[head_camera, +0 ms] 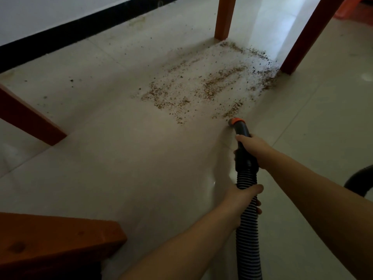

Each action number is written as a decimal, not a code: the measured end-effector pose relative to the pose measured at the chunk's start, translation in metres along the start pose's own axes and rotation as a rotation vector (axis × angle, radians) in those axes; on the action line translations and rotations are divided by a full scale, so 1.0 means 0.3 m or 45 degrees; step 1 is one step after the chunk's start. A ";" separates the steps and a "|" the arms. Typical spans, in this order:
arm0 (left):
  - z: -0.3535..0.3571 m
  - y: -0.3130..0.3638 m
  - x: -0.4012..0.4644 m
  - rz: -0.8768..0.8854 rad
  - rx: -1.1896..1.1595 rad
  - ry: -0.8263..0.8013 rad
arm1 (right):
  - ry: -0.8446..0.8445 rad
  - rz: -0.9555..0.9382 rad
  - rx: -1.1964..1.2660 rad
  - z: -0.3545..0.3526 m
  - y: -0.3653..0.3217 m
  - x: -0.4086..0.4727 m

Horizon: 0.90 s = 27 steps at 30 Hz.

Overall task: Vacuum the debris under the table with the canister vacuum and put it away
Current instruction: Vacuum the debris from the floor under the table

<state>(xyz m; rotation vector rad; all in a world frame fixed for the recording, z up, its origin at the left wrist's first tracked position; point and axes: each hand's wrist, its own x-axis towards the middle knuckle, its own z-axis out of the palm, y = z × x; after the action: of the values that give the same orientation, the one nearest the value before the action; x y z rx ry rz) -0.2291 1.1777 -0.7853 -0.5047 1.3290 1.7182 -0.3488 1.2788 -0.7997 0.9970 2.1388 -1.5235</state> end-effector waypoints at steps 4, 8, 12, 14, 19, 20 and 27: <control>0.019 0.073 0.036 -0.042 0.097 -0.024 | 0.069 0.015 0.061 -0.053 -0.027 0.048; -0.019 0.113 0.044 -0.016 0.073 0.006 | 0.023 0.012 0.065 -0.016 -0.075 0.063; -0.071 0.084 0.022 -0.027 -0.010 0.056 | -0.080 -0.025 -0.013 0.091 -0.092 0.032; -0.097 0.064 0.009 -0.024 -0.062 0.084 | -0.134 -0.040 -0.038 0.141 -0.092 0.013; -0.147 0.021 -0.026 -0.005 -0.169 0.133 | -0.244 -0.075 -0.111 0.235 -0.102 -0.043; -0.156 0.019 -0.032 0.001 -0.188 0.141 | -0.253 -0.091 -0.130 0.252 -0.108 -0.050; -0.232 -0.013 -0.071 0.060 -0.306 0.226 | -0.339 -0.201 -0.359 0.365 -0.129 -0.122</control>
<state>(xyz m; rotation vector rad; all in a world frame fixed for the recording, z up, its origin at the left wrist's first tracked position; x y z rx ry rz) -0.2277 1.1055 -0.7955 -0.7839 1.2706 1.9199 -0.3641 1.1583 -0.7910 0.5122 2.1981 -1.2876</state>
